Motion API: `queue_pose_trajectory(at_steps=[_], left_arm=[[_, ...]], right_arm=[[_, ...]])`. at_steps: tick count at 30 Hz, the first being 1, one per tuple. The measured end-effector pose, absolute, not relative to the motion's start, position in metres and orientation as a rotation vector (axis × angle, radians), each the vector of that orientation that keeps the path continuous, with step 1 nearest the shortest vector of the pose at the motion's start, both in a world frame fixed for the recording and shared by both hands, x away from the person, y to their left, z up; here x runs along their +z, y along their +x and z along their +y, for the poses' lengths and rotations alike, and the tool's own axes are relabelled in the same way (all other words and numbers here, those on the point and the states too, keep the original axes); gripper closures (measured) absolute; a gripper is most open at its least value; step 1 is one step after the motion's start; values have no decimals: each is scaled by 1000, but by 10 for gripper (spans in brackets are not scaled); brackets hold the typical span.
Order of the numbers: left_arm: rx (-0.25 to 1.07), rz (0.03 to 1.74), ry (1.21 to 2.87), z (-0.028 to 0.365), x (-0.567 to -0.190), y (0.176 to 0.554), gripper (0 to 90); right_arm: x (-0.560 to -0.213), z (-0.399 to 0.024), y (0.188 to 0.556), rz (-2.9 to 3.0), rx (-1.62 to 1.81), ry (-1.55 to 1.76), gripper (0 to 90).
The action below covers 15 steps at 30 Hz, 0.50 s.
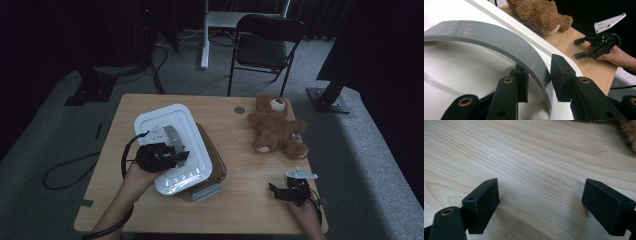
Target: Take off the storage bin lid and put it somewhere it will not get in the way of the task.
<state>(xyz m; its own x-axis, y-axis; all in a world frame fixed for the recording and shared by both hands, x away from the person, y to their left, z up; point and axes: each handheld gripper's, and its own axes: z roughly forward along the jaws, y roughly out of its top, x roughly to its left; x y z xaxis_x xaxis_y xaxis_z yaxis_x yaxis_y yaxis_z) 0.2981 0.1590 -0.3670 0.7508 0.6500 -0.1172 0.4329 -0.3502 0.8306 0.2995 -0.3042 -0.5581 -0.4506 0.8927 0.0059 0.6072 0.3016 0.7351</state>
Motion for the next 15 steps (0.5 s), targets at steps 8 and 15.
queue_pose_trajectory(at_steps=[8,15], left_arm=[[297,843,1992,174,-368,293,695],[317,861,1966,195,-364,285,695]], right_arm=[[-558,-304,300,2168,955,1340,137],[-558,-304,300,2162,954,1346,137]])
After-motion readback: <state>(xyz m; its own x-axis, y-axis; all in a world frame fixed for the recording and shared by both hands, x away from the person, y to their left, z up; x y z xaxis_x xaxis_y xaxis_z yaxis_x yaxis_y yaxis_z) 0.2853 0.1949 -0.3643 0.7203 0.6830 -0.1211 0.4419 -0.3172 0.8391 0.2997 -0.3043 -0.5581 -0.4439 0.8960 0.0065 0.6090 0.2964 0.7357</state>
